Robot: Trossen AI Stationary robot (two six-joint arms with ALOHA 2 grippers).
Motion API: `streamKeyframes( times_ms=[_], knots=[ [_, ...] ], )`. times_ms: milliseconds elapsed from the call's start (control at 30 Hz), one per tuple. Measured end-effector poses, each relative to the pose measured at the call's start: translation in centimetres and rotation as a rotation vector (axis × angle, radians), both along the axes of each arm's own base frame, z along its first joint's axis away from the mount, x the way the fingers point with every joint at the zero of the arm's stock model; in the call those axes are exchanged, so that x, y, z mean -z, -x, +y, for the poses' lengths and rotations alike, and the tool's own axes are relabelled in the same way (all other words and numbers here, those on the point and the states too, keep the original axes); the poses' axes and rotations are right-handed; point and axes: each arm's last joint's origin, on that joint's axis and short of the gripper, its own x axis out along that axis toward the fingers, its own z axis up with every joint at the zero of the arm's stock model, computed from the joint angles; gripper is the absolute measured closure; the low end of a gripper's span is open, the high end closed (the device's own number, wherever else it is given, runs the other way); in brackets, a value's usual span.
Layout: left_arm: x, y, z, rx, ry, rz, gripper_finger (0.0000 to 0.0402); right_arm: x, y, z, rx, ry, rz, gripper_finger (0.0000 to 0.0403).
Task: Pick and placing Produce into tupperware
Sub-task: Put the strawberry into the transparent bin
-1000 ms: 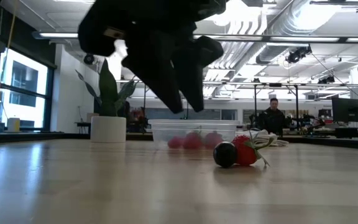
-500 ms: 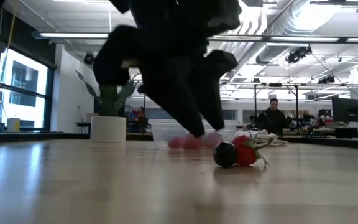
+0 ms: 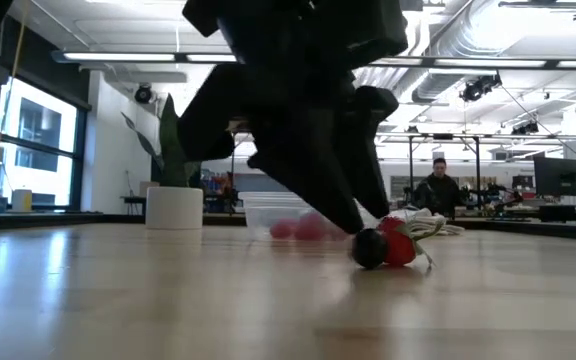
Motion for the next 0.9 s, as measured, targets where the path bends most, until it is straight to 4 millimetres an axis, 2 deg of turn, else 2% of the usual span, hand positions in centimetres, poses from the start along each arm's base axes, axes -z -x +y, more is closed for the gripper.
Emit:
streamKeyframes(
  times_ms=[200,400,700,900],
  knots=[
    [1.5,0.0,0.3,-0.006,-0.003,0.053,0.0230,0.0,0.0,0.0,0.000,0.000,0.000,0.0251],
    [1.8,-0.1,0.3,-0.030,0.012,0.055,0.0230,0.0,0.0,0.0,-0.002,0.001,0.001,0.0251],
    [0.8,-0.6,0.6,-0.151,0.049,0.077,0.0230,0.0,0.0,0.0,-0.010,-0.016,0.005,0.0251],
    [-1.2,0.9,2.0,-0.310,0.085,0.208,0.0230,0.5,-0.8,0.3,-0.022,-0.028,0.033,0.0251]
  ],
)
